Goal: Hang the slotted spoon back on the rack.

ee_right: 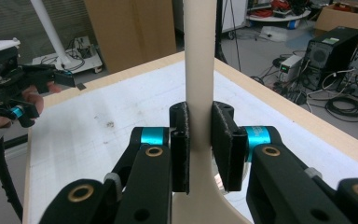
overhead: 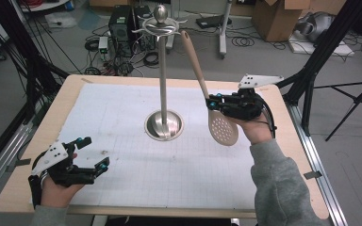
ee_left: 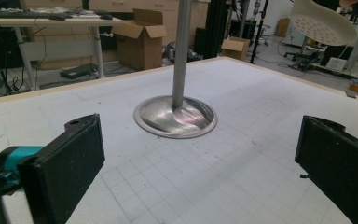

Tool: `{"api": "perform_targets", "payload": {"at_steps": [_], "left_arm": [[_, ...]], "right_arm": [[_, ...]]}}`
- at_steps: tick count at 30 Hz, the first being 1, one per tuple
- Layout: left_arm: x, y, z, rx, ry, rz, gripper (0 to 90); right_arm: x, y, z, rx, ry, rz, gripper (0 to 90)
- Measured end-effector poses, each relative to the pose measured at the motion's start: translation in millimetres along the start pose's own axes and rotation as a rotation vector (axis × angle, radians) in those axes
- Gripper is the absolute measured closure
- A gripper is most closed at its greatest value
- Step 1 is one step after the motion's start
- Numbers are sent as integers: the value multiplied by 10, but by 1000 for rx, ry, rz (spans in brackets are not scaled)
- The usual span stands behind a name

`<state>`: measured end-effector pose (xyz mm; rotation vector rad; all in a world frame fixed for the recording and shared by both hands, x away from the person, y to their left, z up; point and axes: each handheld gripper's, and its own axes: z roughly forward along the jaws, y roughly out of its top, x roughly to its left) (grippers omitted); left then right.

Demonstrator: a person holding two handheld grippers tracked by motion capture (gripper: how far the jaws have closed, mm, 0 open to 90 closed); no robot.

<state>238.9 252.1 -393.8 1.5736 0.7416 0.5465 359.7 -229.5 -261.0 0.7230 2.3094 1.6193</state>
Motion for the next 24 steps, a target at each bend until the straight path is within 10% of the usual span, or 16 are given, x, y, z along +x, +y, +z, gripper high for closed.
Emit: {"api": "perform_targets", "payload": {"at_steps": [24], "left_arm": [[-3, -10, -96, -1, 23, -4, 17]], "right_arm": [[-2, 19, 234, 38, 16, 5, 781]]}}
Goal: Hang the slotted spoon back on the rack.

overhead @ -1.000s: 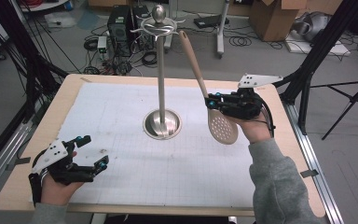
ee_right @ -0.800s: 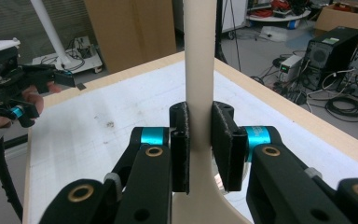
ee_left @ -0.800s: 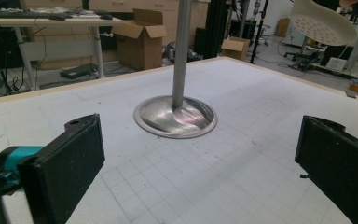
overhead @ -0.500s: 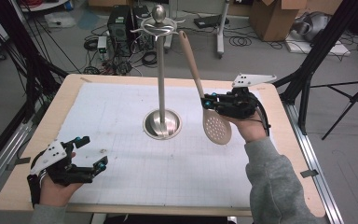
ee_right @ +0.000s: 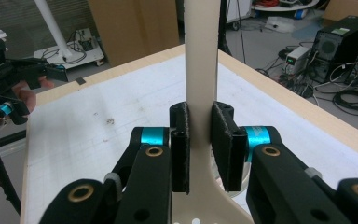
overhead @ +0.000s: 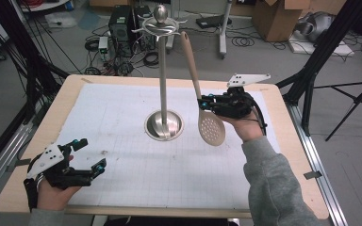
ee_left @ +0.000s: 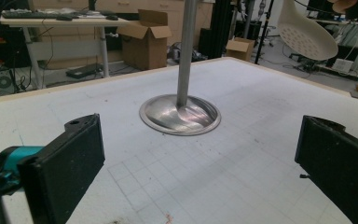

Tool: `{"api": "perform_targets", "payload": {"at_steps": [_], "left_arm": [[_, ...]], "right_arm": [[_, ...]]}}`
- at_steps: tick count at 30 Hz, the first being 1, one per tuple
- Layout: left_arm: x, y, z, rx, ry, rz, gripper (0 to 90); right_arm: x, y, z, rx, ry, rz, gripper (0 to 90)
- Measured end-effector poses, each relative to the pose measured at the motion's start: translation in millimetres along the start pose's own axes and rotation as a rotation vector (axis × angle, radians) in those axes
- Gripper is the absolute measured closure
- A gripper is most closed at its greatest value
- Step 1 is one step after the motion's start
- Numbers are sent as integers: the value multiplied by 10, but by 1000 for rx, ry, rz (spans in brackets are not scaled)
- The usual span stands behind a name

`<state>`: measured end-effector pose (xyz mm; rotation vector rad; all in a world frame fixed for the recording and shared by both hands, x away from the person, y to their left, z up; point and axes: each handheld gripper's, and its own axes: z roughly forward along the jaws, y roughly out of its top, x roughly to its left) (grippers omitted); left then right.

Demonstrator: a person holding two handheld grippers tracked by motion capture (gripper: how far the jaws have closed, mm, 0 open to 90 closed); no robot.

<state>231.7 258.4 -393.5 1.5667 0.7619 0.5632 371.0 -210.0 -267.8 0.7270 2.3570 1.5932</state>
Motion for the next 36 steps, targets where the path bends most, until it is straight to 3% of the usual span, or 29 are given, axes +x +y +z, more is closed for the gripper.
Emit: {"api": "perform_targets", "payload": {"at_steps": [36], "left_arm": [[7, -36, -240, -5, 52, -5, 18]], "right_arm": [[-31, 74, 410, 13, 49, 7, 780]]}}
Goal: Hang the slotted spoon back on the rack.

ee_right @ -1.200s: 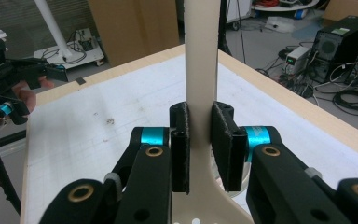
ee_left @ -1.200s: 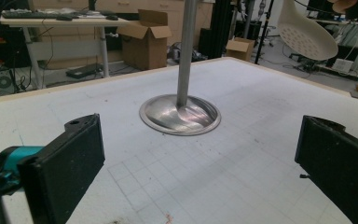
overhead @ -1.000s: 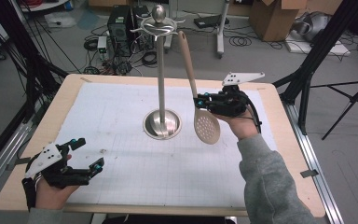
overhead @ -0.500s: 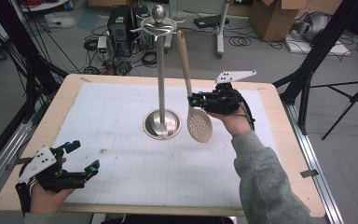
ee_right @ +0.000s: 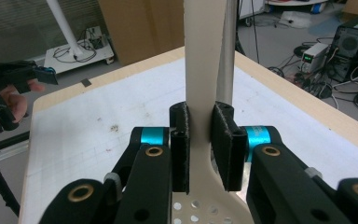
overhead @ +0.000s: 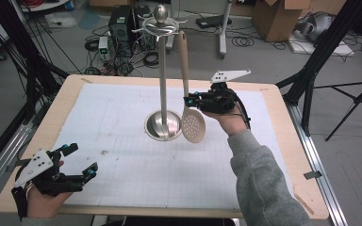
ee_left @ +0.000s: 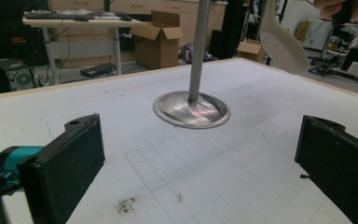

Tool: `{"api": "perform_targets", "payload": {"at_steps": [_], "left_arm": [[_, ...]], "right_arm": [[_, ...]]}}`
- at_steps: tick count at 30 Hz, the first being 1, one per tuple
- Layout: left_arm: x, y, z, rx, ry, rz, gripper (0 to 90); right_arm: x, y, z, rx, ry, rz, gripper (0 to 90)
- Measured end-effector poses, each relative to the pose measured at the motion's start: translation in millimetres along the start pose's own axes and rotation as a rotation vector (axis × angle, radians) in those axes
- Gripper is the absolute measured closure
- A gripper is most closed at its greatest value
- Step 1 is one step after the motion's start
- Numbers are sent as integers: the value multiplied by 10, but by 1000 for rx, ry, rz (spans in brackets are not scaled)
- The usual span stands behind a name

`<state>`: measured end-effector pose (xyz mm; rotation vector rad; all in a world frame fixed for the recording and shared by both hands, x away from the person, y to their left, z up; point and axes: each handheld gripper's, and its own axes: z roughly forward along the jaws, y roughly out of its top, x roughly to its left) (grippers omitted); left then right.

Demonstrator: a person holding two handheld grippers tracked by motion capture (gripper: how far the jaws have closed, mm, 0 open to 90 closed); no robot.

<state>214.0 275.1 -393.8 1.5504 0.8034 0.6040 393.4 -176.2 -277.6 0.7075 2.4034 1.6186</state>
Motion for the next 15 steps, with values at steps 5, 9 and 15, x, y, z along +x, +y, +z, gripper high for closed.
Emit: {"api": "perform_targets", "payload": {"at_steps": [5, 9, 15], "left_arm": [[-5, -5, -10, 2, 3, 0, 17], [-11, -6, -17, 2, 6, -1, 17], [-20, -21, -33, 6, 9, -1, 17]], "right_arm": [[-2, 3, 32, -2, 2, 1, 779], [-1, 5, 57, -4, 8, -3, 779], [-18, 4, 85, -9, 8, -8, 779]]}}
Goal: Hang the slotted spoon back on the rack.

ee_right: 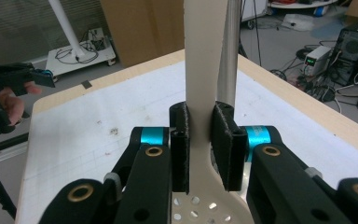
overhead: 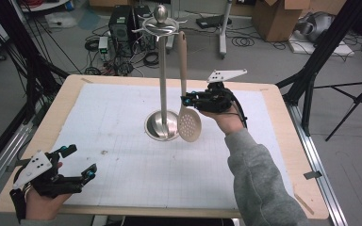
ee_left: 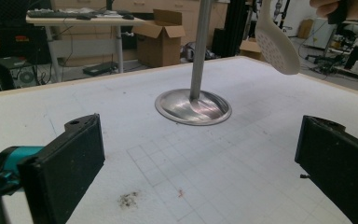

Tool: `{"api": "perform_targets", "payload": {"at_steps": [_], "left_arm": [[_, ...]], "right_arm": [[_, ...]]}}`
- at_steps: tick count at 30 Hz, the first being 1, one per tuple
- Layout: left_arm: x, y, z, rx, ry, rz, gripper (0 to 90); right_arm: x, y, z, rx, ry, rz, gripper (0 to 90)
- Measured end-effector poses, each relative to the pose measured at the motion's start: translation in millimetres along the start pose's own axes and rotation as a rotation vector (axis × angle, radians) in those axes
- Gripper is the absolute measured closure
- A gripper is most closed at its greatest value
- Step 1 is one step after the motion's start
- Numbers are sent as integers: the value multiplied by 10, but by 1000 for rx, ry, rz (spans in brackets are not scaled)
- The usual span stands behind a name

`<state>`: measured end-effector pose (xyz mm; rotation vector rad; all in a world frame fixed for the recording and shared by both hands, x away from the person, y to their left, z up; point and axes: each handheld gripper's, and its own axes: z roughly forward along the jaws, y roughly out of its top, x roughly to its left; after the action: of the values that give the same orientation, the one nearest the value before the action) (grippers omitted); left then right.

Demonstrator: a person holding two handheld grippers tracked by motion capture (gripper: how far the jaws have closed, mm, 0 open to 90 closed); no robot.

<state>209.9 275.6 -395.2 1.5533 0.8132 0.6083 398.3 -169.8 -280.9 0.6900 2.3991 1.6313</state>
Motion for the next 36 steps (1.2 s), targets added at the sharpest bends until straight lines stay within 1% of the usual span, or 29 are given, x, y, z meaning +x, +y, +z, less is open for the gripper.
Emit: {"api": "perform_targets", "payload": {"at_steps": [9, 12, 17, 21, 24, 29, 35, 36], "left_arm": [[0, -3, -52, -4, 12, -1, 17], [2, -2, -49, -3, 11, 0, 18], [6, 1, -15, -3, 2, -1, 17], [11, 9, 18, -3, -6, 0, 18], [13, 12, 49, -2, -13, -1, 17], [11, 14, 107, 1, -27, -2, 17], [10, 17, 164, 1, -40, -2, 17], [13, 19, 171, 4, -44, 0, 17]], "right_arm": [[-5, -7, 9, -5, 6, -4, 769], [-8, -23, -2, -14, 8, 2, 749], [10, -44, -57, -40, 4, 0, 653], [24, -74, -111, -53, -12, -6, 565], [27, -105, -146, -57, -20, -7, 480], [52, -153, -194, -53, -34, -17, 375], [72, -224, -229, -40, -60, -26, 208], [72, -237, -235, -39, -61, -25, 199]]}}
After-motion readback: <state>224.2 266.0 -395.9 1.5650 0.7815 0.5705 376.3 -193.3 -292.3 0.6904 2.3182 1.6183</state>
